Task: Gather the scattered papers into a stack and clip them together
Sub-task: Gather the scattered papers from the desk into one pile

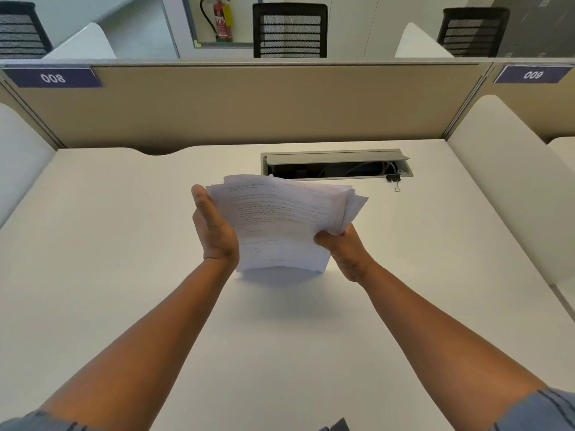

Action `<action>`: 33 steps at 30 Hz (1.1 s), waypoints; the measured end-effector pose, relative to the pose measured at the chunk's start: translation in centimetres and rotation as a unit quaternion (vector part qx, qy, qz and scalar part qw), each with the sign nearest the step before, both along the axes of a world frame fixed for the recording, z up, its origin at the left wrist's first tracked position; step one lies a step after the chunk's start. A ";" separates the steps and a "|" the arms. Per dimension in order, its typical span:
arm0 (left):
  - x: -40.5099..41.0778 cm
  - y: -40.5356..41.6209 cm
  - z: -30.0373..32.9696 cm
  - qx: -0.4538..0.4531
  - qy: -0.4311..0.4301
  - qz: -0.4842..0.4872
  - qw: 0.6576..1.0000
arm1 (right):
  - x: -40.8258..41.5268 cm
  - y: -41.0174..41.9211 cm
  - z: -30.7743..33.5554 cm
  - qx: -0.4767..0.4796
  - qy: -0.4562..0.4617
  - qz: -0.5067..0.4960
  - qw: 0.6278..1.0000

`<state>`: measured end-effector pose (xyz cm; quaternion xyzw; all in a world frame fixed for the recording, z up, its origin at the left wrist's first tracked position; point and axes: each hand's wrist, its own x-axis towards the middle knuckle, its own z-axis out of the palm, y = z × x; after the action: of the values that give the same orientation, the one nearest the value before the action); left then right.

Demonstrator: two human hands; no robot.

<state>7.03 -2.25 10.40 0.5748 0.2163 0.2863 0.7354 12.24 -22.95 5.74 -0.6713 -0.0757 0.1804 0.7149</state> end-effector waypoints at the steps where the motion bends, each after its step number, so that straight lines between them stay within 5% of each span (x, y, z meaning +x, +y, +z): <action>1: 0.1 0.0 0.1 -0.005 0.001 0.001 1.000 | 0.0 0.0 0.1 0.009 -0.006 -0.005 1.000; 9: 0.4 0.6 -2.2 -0.026 0.080 -0.071 0.994 | -0.2 0.4 -0.4 0.002 -0.001 -0.028 1.000; 16: 0.7 1.1 -0.6 -0.064 0.046 -0.007 0.997 | 0.6 0.7 1.4 0.013 -0.025 -0.063 0.998; 33: 1.1 1.0 -2.1 -0.083 0.066 -0.044 0.993 | 0.2 0.6 0.9 0.047 -0.001 -0.067 0.997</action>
<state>8.13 -1.23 8.30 0.5381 0.2617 0.1959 0.7769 12.46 -22.35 6.66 -0.6403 -0.0393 0.1276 0.7564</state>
